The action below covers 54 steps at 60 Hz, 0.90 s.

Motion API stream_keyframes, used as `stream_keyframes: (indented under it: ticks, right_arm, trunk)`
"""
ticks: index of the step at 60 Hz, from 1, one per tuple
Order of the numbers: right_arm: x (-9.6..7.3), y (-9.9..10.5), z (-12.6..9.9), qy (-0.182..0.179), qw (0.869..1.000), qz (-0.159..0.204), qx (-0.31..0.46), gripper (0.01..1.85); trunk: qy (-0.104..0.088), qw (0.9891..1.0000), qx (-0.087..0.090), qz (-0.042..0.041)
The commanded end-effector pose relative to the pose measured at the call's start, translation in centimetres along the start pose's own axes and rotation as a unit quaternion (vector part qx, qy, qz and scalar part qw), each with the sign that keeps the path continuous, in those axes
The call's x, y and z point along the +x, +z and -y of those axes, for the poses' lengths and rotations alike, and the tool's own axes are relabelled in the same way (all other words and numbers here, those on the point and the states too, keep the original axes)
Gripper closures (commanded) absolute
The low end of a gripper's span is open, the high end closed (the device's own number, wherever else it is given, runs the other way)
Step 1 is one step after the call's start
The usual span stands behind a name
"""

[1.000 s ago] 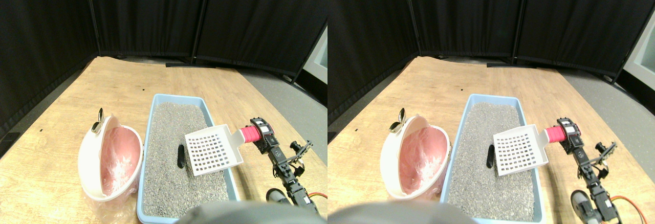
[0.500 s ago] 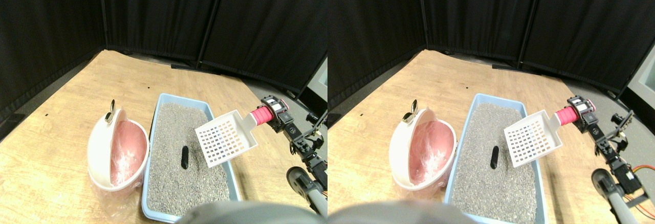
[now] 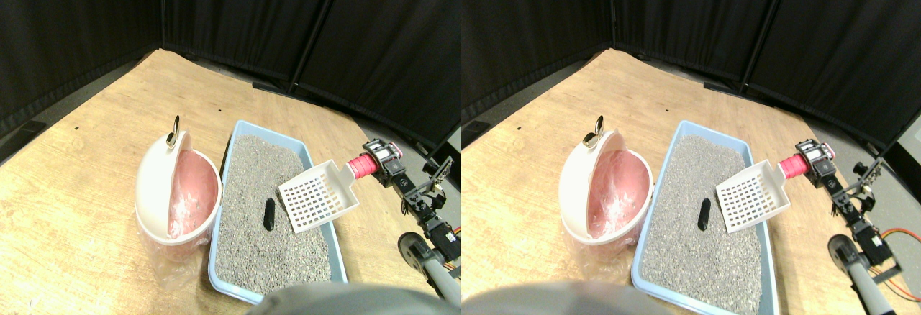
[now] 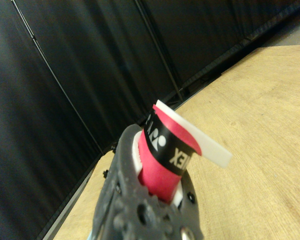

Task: Scoop (unimanual)

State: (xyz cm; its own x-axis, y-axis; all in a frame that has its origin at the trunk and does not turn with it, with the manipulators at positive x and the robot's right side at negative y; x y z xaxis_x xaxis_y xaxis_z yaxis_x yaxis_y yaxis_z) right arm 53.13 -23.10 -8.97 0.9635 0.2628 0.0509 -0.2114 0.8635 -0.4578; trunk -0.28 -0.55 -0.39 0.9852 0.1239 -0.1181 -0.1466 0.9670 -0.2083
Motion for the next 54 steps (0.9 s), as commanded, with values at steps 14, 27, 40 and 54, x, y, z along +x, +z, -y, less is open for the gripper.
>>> stream_keyframes:
  ticks: [14,27,40,54]
  right_arm:
    - [0.9,2.4,-0.7,-0.008,0.999,0.034,-0.038,1.80]
    - [1.4,3.7,-0.7,0.014,0.995,0.048,-0.082,1.77]
    - [1.5,4.9,-0.7,0.022,0.992,0.035,-0.117,1.70]
    - [1.6,5.3,-1.2,0.039,0.989,0.035,-0.141,1.80]
  trunk:
    - [0.014,0.9995,-0.026,-0.0129]
    - [0.011,0.9995,-0.024,-0.0164]
    - [0.004,0.9996,-0.019,-0.0205]
    - [0.002,0.9996,-0.021,-0.0210]
